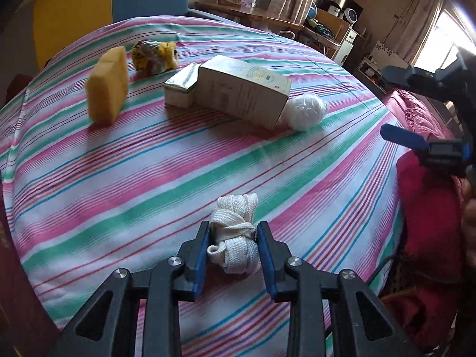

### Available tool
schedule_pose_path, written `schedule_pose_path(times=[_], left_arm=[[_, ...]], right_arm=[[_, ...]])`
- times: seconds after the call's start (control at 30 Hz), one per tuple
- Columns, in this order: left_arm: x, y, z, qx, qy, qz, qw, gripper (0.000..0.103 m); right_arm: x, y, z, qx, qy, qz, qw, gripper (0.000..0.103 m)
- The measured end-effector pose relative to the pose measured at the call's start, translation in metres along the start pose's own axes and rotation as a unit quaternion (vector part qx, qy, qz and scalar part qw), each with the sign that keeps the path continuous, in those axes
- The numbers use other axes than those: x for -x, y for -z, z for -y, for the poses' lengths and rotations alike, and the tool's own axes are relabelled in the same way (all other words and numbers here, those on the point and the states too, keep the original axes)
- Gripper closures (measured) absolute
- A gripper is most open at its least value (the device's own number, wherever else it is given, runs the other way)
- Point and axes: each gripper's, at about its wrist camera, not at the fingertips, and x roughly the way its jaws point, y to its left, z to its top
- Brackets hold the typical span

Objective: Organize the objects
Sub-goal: 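Grasp the white tied cloth bundle with the left gripper, then grasp the cream medicine box with the right gripper while the left gripper holds the bundle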

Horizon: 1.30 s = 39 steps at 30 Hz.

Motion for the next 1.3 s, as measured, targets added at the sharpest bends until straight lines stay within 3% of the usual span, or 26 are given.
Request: schedule_pose_path(times=[0.27, 0.4, 0.57, 0.7, 0.83, 1.03, 1.1, 1.17, 1.3], left_arm=[[0.020, 0.033, -0.014, 0.012, 0.009, 0.021, 0.9997, 0.073], [0.020, 0.036, -0.014, 0.012, 0.014, 0.032, 0.9993, 0.073], [0.019, 0.038, -0.014, 0.010, 0.017, 0.037, 0.9991, 0.073], [0.018, 0.040, -0.019, 0.015, 0.031, 0.040, 0.9986, 0.073], [0.018, 0.040, -0.022, 0.021, 0.040, 0.039, 0.9982, 0.073], [0.018, 0.040, -0.026, 0.027, 0.053, 0.040, 0.9974, 0.073], [0.018, 0.040, -0.026, 0.027, 0.055, 0.041, 0.9973, 0.073], [0.018, 0.041, -0.026, 0.028, 0.055, 0.042, 0.9972, 0.072], [0.018, 0.042, -0.027, 0.029, 0.058, 0.048, 0.9968, 0.072]], right_arm=[[-0.012, 0.001, -0.010, 0.026, 0.057, -0.028, 0.998, 0.024], [-0.030, 0.002, -0.028, 0.081, 0.113, -0.067, 0.988, 0.024], [-0.063, -0.012, -0.061, 0.149, 0.140, -0.096, 0.974, 0.024], [-0.095, -0.036, -0.088, 0.206, 0.164, -0.114, 0.958, 0.022], [-0.133, -0.054, -0.107, 0.262, 0.198, -0.143, 0.934, 0.020], [-0.183, -0.054, -0.111, 0.314, 0.239, -0.188, 0.899, 0.016], [-0.187, -0.048, -0.110, 0.320, 0.249, -0.182, 0.896, 0.040], [-0.179, -0.036, -0.115, 0.333, 0.220, -0.178, 0.900, 0.051], [-0.161, -0.002, -0.120, 0.351, 0.191, -0.179, 0.899, 0.051]])
